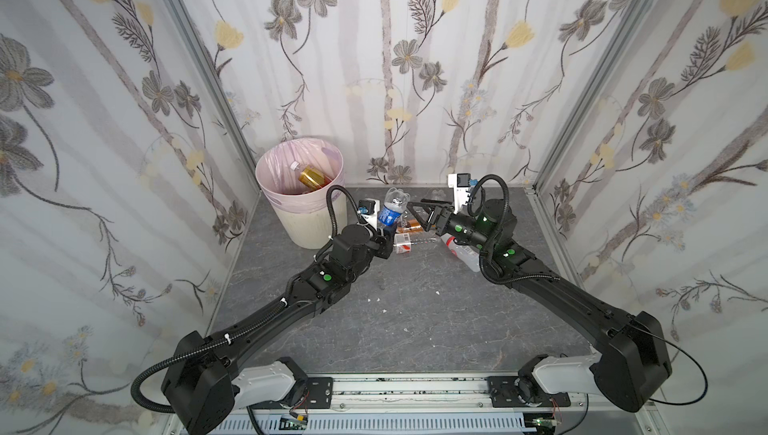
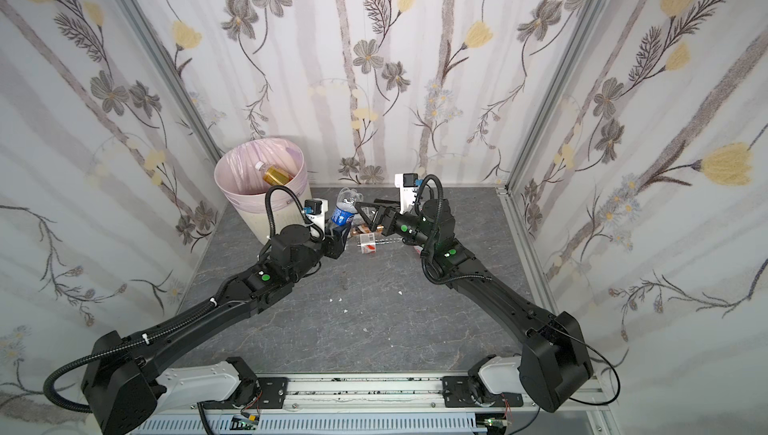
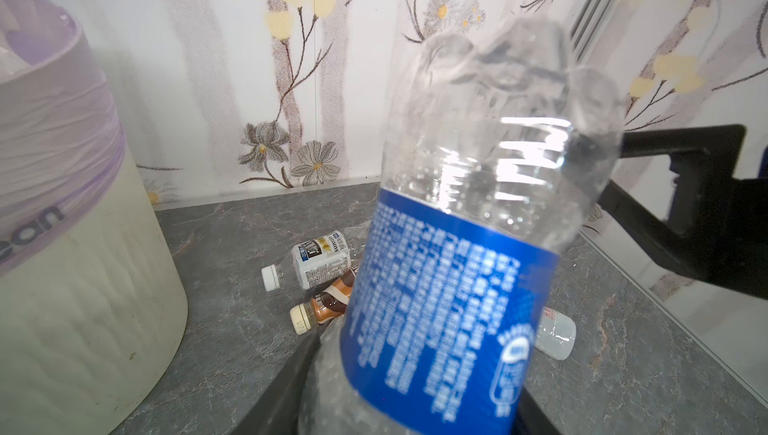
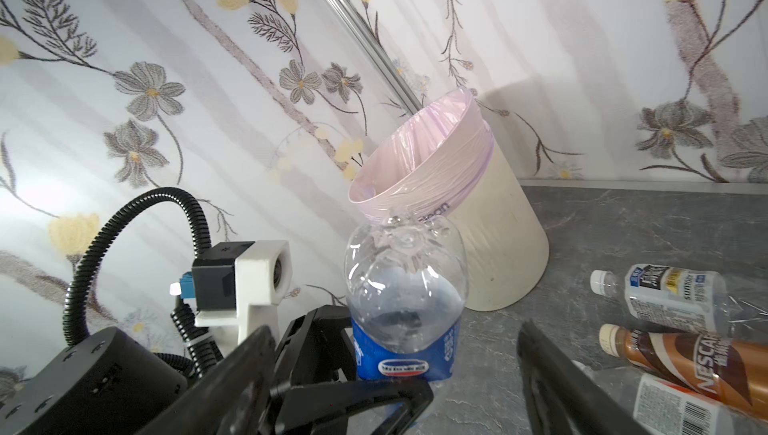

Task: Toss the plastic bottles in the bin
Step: 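Raise the Pepsi bottle toward the right gripper while the right grasps its bottom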

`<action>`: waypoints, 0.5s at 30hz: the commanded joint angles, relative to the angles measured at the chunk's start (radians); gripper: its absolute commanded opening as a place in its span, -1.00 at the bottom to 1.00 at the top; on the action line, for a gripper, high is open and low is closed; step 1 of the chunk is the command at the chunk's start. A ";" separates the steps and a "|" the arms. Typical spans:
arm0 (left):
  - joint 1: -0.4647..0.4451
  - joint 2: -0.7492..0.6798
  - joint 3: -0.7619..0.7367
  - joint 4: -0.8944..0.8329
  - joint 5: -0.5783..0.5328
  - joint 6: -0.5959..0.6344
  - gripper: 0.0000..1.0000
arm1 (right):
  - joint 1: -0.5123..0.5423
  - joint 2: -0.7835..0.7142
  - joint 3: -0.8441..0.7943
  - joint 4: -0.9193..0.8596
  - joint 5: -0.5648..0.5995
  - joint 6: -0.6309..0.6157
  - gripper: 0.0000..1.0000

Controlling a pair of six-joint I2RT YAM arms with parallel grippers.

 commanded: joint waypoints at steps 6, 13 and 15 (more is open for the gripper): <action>-0.009 -0.040 0.000 0.070 0.011 0.030 0.10 | 0.035 0.115 0.108 0.022 -0.001 0.017 0.59; -0.010 -0.046 -0.005 0.073 0.015 0.043 0.15 | 0.057 0.179 0.174 0.020 0.002 0.016 0.28; -0.011 -0.045 -0.005 0.073 0.006 0.047 0.20 | 0.060 0.193 0.192 0.015 0.006 0.015 0.18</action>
